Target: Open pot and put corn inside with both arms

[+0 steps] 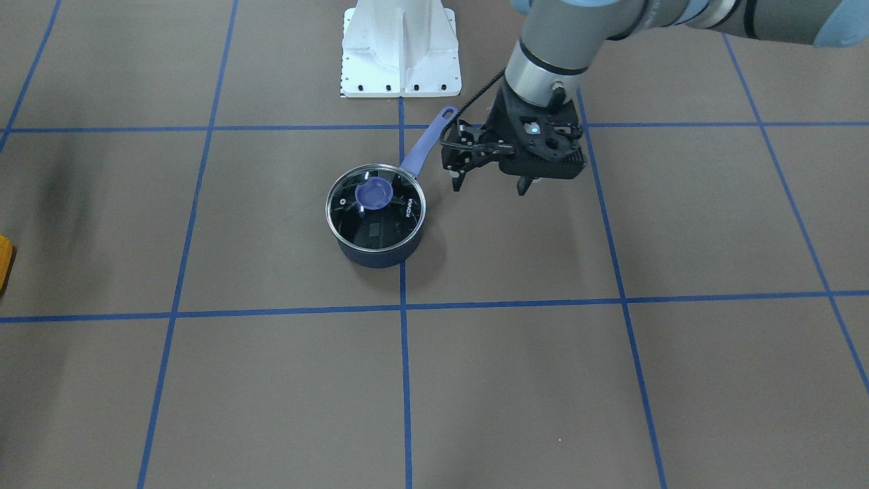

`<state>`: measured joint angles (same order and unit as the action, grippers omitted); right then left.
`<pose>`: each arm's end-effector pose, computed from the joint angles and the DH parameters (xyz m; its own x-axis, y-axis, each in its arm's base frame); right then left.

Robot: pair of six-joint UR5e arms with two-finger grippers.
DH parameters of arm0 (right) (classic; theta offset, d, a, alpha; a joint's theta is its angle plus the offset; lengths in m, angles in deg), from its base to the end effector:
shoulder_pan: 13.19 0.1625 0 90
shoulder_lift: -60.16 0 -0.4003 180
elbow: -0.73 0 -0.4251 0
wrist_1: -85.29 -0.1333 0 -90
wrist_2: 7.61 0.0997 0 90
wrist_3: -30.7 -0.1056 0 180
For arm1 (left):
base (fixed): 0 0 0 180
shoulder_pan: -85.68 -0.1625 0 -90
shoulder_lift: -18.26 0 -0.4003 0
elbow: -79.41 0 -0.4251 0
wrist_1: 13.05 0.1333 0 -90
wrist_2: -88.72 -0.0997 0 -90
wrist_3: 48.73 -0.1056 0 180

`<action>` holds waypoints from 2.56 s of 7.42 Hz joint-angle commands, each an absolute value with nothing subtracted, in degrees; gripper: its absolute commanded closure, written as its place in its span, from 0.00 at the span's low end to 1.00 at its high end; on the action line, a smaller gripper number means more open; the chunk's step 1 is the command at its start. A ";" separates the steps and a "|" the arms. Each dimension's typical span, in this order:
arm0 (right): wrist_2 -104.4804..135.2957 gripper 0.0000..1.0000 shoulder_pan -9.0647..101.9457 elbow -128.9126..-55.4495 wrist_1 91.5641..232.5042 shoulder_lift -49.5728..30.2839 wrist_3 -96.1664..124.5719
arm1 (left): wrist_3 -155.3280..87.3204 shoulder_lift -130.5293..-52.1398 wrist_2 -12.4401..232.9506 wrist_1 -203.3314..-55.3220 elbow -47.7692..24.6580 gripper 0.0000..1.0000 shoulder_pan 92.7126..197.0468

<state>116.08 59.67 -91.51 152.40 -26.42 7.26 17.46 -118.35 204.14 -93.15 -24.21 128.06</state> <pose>-0.0985 -0.5729 0.5497 0.7608 -0.1235 0.6372 -0.0477 0.9684 0.2447 0.4127 -0.4957 0.0526 0.5787 -0.0344 -0.8148 0.1433 0.9879 0.0600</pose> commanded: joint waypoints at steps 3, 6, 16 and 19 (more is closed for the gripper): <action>116.14 0.00 59.67 -86.38 145.85 -26.76 8.38 | 27.19 -130.27 192.28 -88.71 -10.78 0.00 115.33; 116.14 0.00 59.67 -86.55 145.76 -26.76 8.38 | 29.66 -130.10 190.06 -93.62 -7.26 0.01 111.88; 116.14 0.00 59.67 -86.55 145.76 -26.76 8.38 | 28.96 -129.92 188.31 -97.51 -5.23 0.07 111.96; 116.14 0.00 59.67 -86.55 145.76 -26.76 8.38 | 28.35 -129.92 188.13 -98.74 -4.35 0.12 111.96</action>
